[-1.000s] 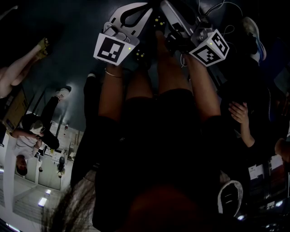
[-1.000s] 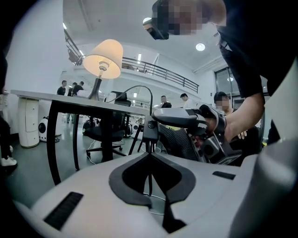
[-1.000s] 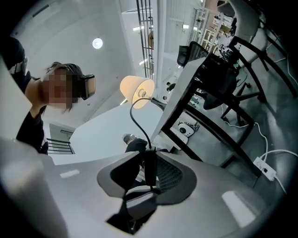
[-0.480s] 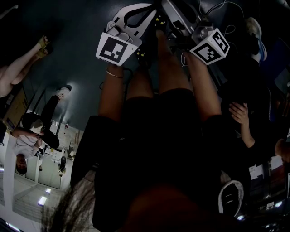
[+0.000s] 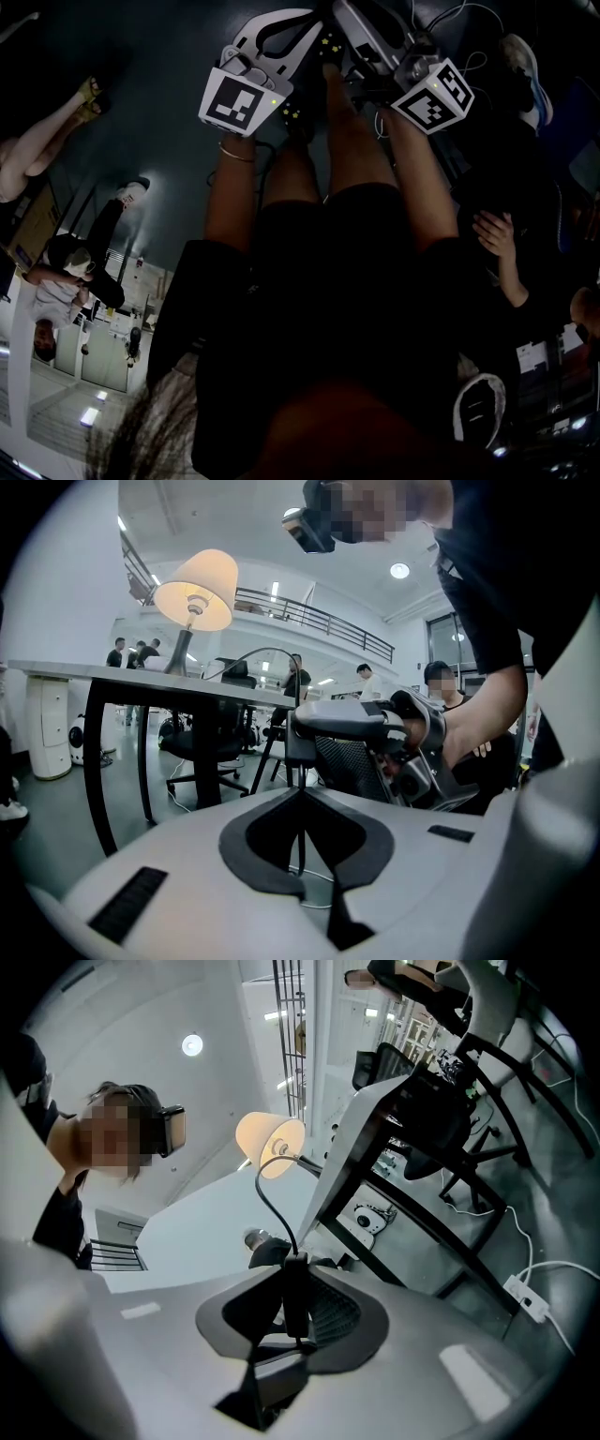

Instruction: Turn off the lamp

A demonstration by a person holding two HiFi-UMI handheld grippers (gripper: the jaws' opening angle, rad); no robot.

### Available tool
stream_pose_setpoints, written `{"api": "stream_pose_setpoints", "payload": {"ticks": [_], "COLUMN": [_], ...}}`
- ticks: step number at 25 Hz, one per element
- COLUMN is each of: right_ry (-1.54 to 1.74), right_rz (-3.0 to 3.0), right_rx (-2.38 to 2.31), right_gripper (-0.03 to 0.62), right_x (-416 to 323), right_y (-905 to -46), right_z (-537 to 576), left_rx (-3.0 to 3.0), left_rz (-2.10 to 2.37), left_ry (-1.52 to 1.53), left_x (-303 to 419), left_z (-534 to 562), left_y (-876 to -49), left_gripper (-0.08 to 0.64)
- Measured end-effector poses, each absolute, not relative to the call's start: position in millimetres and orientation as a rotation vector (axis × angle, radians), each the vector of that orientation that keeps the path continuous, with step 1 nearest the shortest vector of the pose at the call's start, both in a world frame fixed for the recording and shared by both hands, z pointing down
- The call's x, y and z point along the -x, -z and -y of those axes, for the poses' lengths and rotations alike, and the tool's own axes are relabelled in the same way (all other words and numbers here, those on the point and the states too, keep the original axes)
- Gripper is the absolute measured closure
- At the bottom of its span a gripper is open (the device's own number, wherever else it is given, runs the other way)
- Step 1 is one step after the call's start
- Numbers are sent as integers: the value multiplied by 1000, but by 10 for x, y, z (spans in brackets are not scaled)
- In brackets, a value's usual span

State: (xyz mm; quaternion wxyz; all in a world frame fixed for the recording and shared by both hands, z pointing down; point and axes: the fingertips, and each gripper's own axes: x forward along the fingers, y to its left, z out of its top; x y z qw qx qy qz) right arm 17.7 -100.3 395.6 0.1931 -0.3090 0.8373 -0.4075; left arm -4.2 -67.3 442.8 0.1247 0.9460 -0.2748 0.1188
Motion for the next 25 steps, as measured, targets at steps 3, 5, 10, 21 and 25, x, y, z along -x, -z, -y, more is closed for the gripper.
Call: {"api": "stream_pose_setpoints", "payload": {"ticks": [3, 5, 10, 21, 25], "right_ry": [1145, 1141, 1113, 1116, 1119], "right_rz": [-2352, -2357, -2389, -2372, -2369], "right_rx": [859, 851, 852, 871, 870], "right_gripper": [518, 518, 520, 520, 520], "right_x": [-166, -162, -145, -188, -181], "right_y": [-3952, -3938, -3931, -3939, -3939], "right_z": [990, 991, 998, 993, 986], "left_rx": [-2749, -2738, -2740, -2731, -2734], "left_rz": [812, 821, 843, 829, 819], "left_ry": [-319, -309, -338, -309, -313], "left_x": [51, 60, 69, 33, 44], "left_z": [662, 659, 665, 663, 661], "left_y": [-4414, -4406, -4415, -4429, -4423], "left_gripper": [545, 545, 545, 545, 545]}}
